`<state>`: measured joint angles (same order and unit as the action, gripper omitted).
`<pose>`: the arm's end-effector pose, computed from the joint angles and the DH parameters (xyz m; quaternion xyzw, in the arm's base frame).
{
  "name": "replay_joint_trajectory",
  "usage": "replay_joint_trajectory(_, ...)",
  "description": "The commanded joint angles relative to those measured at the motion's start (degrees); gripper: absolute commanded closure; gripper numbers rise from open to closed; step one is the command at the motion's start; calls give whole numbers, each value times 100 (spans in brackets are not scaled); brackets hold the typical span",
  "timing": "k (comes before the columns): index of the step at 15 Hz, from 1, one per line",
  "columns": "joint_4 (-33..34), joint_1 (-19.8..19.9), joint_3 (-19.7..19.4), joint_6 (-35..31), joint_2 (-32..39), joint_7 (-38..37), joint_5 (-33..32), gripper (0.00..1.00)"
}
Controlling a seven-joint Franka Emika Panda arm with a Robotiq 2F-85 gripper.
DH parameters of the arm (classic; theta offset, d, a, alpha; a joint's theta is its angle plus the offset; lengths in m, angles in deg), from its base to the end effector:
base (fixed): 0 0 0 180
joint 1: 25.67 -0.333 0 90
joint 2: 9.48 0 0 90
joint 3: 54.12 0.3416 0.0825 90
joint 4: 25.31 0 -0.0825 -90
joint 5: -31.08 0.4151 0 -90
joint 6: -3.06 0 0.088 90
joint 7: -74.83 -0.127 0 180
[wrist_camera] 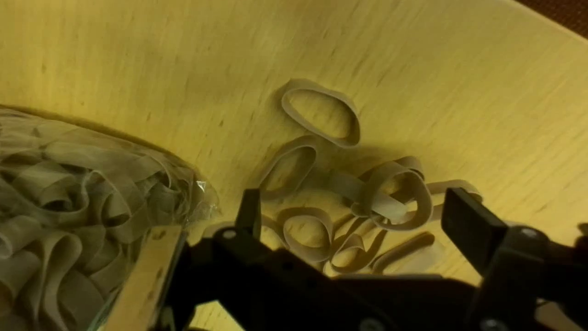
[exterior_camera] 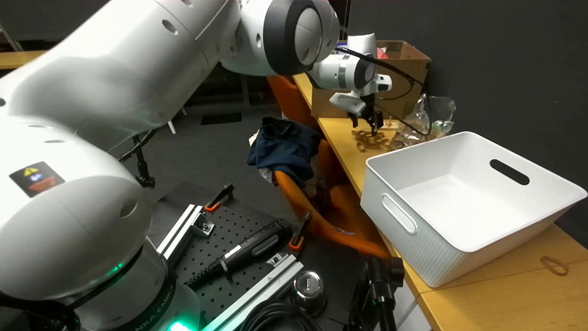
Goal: Put the rubber bands inside the packet
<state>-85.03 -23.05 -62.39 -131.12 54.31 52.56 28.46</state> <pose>0.8375 -0.1182 0.1463 0.9664 -0.2249 0.1044 0.0683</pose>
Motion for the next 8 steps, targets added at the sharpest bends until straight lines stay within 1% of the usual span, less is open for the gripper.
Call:
replay_joint_trajectory(1,943,122,69,114,690,195,139,0)
replay_joint_trajectory(8,1773,138,56,128,1339,277,88,0)
